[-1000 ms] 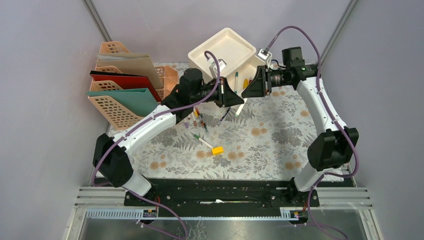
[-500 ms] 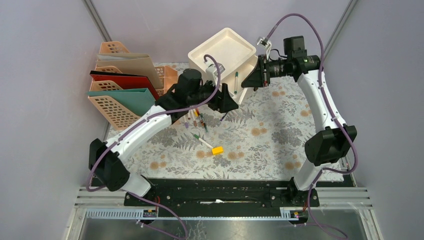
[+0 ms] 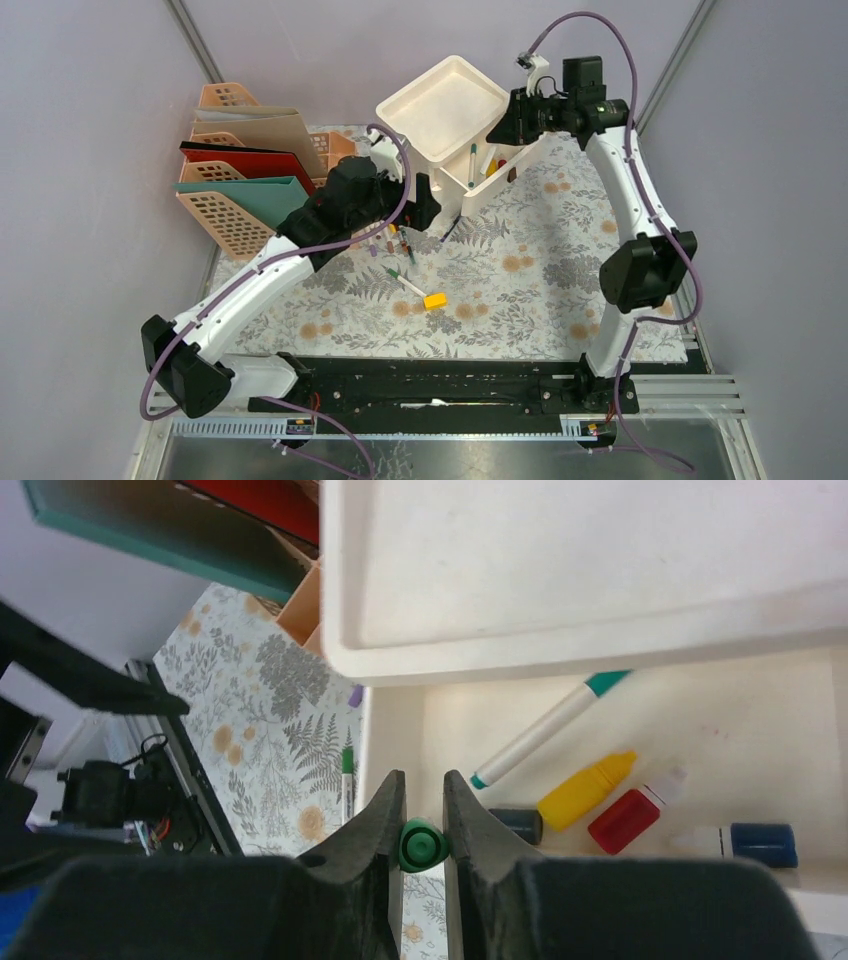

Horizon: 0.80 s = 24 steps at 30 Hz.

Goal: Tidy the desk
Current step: Place the stationery in the drawer, then pick up the stationery from the center of the board.

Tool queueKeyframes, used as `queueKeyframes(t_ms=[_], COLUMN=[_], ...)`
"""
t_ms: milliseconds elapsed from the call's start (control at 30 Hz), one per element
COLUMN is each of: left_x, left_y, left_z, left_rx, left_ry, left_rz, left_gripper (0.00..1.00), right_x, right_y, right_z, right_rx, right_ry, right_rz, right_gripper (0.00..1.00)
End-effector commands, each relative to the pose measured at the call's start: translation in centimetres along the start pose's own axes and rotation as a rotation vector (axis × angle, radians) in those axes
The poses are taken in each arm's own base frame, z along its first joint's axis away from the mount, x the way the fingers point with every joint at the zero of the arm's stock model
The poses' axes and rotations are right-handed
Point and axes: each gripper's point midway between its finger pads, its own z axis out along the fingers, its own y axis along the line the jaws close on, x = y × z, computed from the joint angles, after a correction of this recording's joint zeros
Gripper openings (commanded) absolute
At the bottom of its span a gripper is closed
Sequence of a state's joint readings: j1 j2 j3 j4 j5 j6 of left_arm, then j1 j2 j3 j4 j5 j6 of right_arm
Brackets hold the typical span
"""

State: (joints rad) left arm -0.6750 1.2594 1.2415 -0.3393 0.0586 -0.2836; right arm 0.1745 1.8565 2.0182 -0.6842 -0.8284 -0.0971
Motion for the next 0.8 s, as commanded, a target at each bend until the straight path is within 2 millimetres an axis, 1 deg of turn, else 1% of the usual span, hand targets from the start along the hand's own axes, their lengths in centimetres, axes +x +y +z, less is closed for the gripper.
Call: queueKeyframes(t_ms=[0, 33, 67, 100, 133, 200, 233, 267, 333, 400, 433, 500, 633, 733, 767], left_x=[0.5, 0.6, 0.7, 0.9, 1.0, 1.2, 1.4, 1.7, 2.3, 2.7, 2.9, 3.2, 3.7, 4.7, 5.1], left_y=[1.7, 1.8, 1.9, 2.0, 2.1, 2.5, 2.5, 2.8, 4.2, 5.5, 6.3, 6.8, 7.5, 8.5, 9.1], left_z=[0.0, -0.1, 0.0, 0.0, -0.1, -0.1, 0.0, 0.0, 0.1, -0.2, -0.3, -0.3, -0.5, -0.9, -1.0], left_rx=[-0.087, -0.090, -0.092, -0.094, -0.095, -0.099, -0.071, -0.044, -0.009, 0.014, -0.002, -0.032, -0.075, -0.139, -0.182], left_ry=[-0.006, -0.005, -0.002, 0.001, 0.003, 0.009, 0.015, 0.018, 0.003, -0.013, -0.017, -0.003, 0.019, 0.045, 0.056], left_rz=[-0.015, -0.018, -0.022, -0.028, -0.035, -0.077, -0.129, -0.193, -0.331, -0.429, -0.455, -0.451, -0.435, -0.435, -0.439], left_gripper=[0.99, 0.99, 0.99, 0.99, 0.99, 0.99, 0.99, 0.99, 0.99, 0.99, 0.99, 0.99, 0.99, 0.99, 0.99], right_x=[0.0, 0.3, 0.4, 0.5, 0.6, 0.6, 0.4, 0.2, -0.5, -0.8, -0.8, -0.6, 0.0, 0.5, 0.8], right_y=[-3.0, -3.2, -3.3, -3.2, -3.2, -3.0, -2.7, -2.6, -2.1, -1.5, -1.0, -0.4, -0.1, 1.0, 1.5], right_z=[1.9, 2.3, 2.4, 2.5, 2.4, 2.0, 1.6, 1.3, 0.5, -0.4, -0.9, -1.9, -4.0, -5.3, -5.6], right_rx=[0.084, 0.076, 0.072, 0.065, 0.064, 0.072, 0.069, 0.073, 0.078, 0.076, 0.078, 0.081, 0.147, 0.148, 0.136], right_ry=[-0.025, -0.021, -0.018, -0.015, -0.011, -0.006, -0.004, -0.005, -0.006, 0.000, 0.003, 0.019, 0.056, 0.062, 0.061], right_rz=[0.154, 0.171, 0.182, 0.180, 0.171, 0.131, 0.106, 0.074, 0.010, -0.041, -0.069, -0.136, -0.218, -0.249, -0.246], right_gripper=[0.00, 0.01, 0.09, 0.23, 0.45, 0.72, 0.80, 0.86, 0.92, 0.99, 1.00, 1.00, 1.00, 1.00, 1.00])
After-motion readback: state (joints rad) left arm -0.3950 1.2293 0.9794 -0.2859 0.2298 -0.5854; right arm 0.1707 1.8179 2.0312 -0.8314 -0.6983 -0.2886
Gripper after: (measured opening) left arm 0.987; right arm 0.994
